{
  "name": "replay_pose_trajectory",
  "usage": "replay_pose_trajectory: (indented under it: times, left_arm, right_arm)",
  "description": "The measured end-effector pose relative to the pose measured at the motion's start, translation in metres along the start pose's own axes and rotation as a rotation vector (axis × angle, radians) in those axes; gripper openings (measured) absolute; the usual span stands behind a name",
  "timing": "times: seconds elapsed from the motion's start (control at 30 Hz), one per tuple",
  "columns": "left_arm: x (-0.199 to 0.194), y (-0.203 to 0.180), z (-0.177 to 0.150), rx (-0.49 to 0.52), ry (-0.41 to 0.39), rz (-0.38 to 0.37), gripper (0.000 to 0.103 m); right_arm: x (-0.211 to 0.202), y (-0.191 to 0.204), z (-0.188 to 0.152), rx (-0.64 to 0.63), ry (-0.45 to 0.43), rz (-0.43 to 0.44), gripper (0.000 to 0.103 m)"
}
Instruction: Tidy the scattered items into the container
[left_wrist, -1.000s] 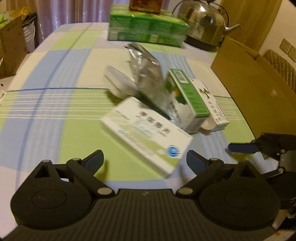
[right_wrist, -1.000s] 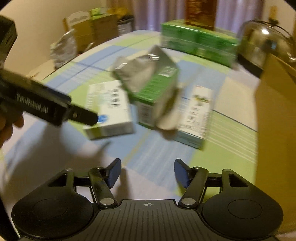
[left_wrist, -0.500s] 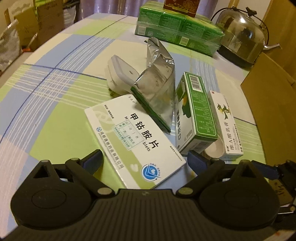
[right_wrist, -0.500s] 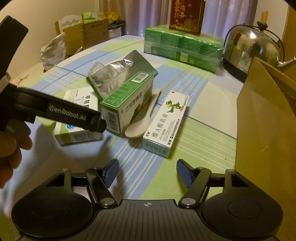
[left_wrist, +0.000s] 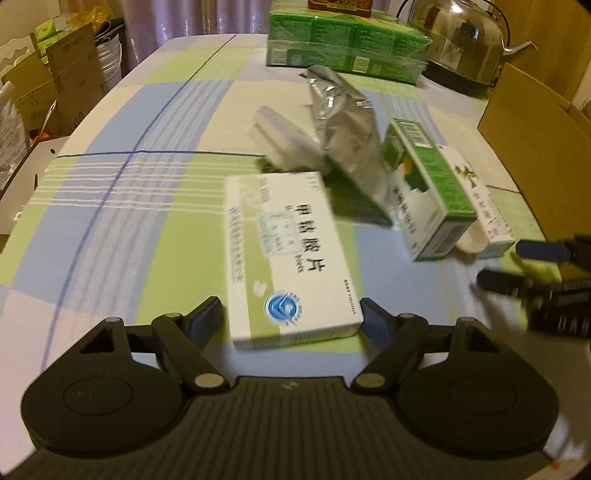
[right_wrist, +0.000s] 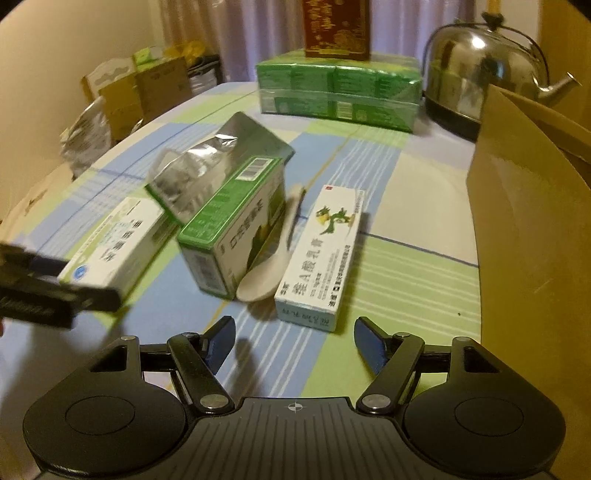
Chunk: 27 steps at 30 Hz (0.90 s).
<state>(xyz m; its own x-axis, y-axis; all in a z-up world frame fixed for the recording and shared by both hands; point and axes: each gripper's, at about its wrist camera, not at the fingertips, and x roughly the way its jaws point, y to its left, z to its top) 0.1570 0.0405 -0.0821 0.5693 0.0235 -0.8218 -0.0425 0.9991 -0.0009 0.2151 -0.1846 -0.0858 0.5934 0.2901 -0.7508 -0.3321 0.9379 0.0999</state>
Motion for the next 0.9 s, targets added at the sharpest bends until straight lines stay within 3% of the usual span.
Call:
replay_pose_trajectory:
  times: [0.07,0.43,0.57,0.63,0.73,0.9]
  left_arm:
    - [-0.002,0.004,-0.003,0.014,-0.007,0.014,0.082]
    - [-0.001,0.008,-0.002,0.011,-0.037,0.012,0.083]
    - [0.0,0.006,0.001,0.028,-0.041,0.005,0.083]
    - [0.0,0.005,0.001,0.042,-0.04,0.0,0.08]
    - [-0.001,0.001,-0.003,0.075,-0.026,-0.001,0.067]
    - [-0.015,-0.006,-0.019,0.11,-0.009,0.013,0.067]
  right_arm:
    - [0.003,-0.002,0.003,0.03,-0.001,-0.009,0.069]
    - [0.013,-0.005,0.016,0.058,-0.006,-0.053,0.066]
    - [0.016,-0.005,0.02,0.062,0.002,-0.062,0.04]
    - [0.012,-0.004,0.019,0.059,0.013,-0.063,0.038]
    - [-0.001,0.001,0.01,0.046,0.04,-0.066,0.037]
    - [-0.034,0.015,-0.024,0.03,0.091,-0.08,0.036]
